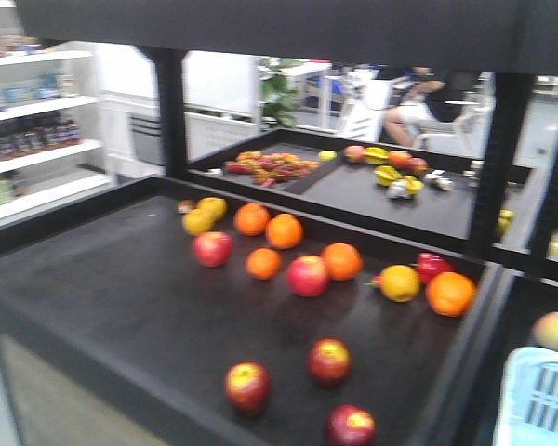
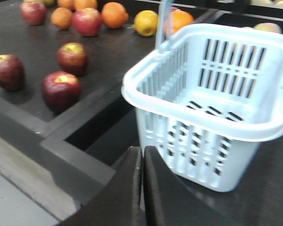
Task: Pick three apples into basket with both arms
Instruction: 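Turn the base to face the table holding the light-blue basket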
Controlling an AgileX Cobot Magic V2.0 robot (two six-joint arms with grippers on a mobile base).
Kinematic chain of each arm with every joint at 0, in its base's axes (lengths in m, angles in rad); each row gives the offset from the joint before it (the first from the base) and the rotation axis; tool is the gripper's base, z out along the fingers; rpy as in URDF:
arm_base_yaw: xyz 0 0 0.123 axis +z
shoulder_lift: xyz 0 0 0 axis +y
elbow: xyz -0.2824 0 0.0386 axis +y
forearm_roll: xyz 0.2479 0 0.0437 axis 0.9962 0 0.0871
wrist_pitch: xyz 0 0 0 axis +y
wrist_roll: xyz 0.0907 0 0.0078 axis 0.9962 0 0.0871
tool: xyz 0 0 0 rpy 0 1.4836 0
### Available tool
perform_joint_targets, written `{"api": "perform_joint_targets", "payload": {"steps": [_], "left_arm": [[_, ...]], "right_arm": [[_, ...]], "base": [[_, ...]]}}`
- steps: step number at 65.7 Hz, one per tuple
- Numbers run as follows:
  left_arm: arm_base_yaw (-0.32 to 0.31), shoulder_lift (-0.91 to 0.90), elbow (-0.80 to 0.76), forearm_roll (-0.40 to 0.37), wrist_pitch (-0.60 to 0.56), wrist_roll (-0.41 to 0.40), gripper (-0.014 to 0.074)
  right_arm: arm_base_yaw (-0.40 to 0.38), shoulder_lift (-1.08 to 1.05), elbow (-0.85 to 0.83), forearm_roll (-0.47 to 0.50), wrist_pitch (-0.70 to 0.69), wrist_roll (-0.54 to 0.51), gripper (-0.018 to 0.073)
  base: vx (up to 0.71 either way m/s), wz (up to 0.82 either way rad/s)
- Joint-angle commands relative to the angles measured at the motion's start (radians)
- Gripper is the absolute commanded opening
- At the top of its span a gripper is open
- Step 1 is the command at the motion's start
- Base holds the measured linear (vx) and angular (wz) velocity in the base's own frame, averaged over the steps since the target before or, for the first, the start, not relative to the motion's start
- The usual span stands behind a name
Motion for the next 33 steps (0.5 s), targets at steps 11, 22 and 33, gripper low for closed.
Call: {"api": "perform_joint_targets", "payload": {"steps": [11, 22, 33], "left_arm": [[0.002, -0.015, -0.025, -0.004, -0.058, -0.009, -0.0007], [0.002, -0.015, -0.025, -0.004, -0.058, -0.009, -0.0007], [0.002, -0.015, -0.025, -0.004, -0.058, -0.009, -0.0007]], "right_arm": [[-0.006, -0.009, -0.003, -0.001, -0.071, -0.008, -0.0004], [-0.006, -0.009, -0.003, -0.001, -0.071, -0.008, -0.0004], [-0.006, -0.009, -0.003, -0.001, -0.072, -0.008, -0.0004]], "base": [[0.08, -0.31], [0.1, -0.16], [0.14, -0.28]]}}
